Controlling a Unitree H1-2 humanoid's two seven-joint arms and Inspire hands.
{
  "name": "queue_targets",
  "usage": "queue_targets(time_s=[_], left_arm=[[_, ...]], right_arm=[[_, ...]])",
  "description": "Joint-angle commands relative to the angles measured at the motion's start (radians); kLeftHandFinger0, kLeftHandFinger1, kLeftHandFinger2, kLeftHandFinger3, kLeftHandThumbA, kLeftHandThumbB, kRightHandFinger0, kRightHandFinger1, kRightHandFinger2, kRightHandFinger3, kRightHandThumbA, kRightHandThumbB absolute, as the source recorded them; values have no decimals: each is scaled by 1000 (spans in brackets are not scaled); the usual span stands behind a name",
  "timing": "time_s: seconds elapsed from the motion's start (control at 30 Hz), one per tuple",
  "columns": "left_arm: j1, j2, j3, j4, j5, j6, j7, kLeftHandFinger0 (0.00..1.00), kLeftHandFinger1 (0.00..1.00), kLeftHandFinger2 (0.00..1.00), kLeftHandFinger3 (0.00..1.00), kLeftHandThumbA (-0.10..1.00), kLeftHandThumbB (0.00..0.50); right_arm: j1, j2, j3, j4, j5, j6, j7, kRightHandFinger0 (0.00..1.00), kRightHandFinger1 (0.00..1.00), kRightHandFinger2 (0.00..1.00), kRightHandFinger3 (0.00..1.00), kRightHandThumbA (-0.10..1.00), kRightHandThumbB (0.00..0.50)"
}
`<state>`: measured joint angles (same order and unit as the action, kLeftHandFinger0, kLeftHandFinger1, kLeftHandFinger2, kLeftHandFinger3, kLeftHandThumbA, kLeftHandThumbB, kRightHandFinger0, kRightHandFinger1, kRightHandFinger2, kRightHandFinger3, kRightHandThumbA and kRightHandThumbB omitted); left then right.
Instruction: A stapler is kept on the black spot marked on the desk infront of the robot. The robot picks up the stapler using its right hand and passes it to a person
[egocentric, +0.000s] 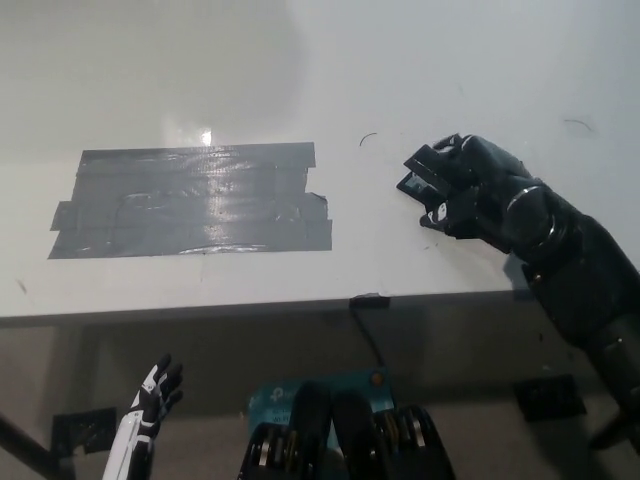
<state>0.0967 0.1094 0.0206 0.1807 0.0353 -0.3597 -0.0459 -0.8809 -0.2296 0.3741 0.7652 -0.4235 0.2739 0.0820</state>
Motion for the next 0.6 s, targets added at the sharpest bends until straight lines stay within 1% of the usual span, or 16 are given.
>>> queue_targets(time_s=[0.0, 0.03, 0.07, 0.1, 0.13, 0.17, 0.23, 0.27, 0.3, 0.33, 0.4, 0.43, 0.47, 0.5, 0.53, 0.57], left_arm=[[-1, 8, 2, -20, 3, -24, 3, 1000, 1000, 1000, 1000, 1000, 500], [-4, 9, 2, -21, 5, -20, 4, 1000, 1000, 1000, 1000, 1000, 500], [-6, 10, 2, -20, 8, -18, 5, 1000, 1000, 1000, 1000, 1000, 500], [-6, 11, 2, -21, 8, -17, 4, 1000, 1000, 1000, 1000, 1000, 500], [-8, 12, 2, -20, 5, -19, 2, 1000, 1000, 1000, 1000, 1000, 495], [-6, 12, 2, -20, 1, -20, 0, 1000, 1000, 1000, 1000, 1000, 497], [-2, 12, 2, -20, 1, -21, -1, 1000, 1000, 1000, 1000, 1000, 489], [-1, 11, 2, -19, 5, -25, 3, 1000, 1000, 999, 1000, 1000, 489], [0, 10, 2, -19, 2, -26, 2, 1000, 1000, 999, 1000, 1000, 490], [3, 11, 2, -20, 0, -27, 0, 1000, 1000, 999, 1000, 1000, 490], [2, 12, 2, -20, -2, -24, -1, 1000, 1000, 995, 1000, 1000, 483], [2, 12, 3, -21, -4, -22, -1, 1000, 1000, 988, 1000, 1000, 481], [5, 13, 4, -23, -9, -22, -3, 1000, 1000, 976, 1000, 1000, 485], [6, 12, 4, -24, -10, -20, -3, 1000, 1000, 971, 1000, 1000, 492], [5, 11, 4, -24, -11, -17, -3, 1000, 1000, 969, 1000, 1000, 486], [2, 11, 4, -22, -13, -17, -5, 1000, 998, 967, 1000, 1000, 483]], right_arm=[[22, 31, -10, -8, -26, 26, -62, 0, 172, 335, 427, 1000, 0], [23, 29, -16, -10, -24, 21, -62, 2, 140, 346, 458, 1000, 0], [24, 28, -20, -11, -22, 18, -62, 3, 156, 357, 474, 1000, 0], [25, 28, -24, -12, -20, 15, -62, 9, 158, 355, 446, 1000, 0], [26, 27, -34, -9, -11, 8, -62, 2, 157, 380, 443, 1000, 0], [31, 26, -42, -11, -3, 2, -61, 0, 180, 442, 457, 1000, 0], [40, 25, -57, -18, 9, 1, -57, 33, 285, 612, 536, 1000, 1], [46, 27, -85, -23, 34, 10, -49, 40, 308, 625, 523, 999, 8], [51, 26, -100, -29, 48, 12, -39, 35, 284, 583, 474, 1000, 8], [55, 27, -113, -35, 57, 14, -29, 33, 272, 556, 447, 1000, 8], [55, 27, -132, -40, 74, 18, -18, 42, 152, 366, 273, 999, 11], [54, 27, -147, -42, 88, 19, -12, 12, 94, 282, 200, 995, 15], [57, 24, -166, -48, 105, 18, -3, 30, 23, 171, 78, 997, 1], [57, 22, -174, -52, 111, 22, 1, 42, 5, 138, 36, 1000, 0], [59, 22, -193, -59, 127, 29, 10, 12, 1, 133, 8, 1000, 0], [59, 24, -218, -62, 154, 32, 21, 0, 1, 133, 0, 973, 0]])
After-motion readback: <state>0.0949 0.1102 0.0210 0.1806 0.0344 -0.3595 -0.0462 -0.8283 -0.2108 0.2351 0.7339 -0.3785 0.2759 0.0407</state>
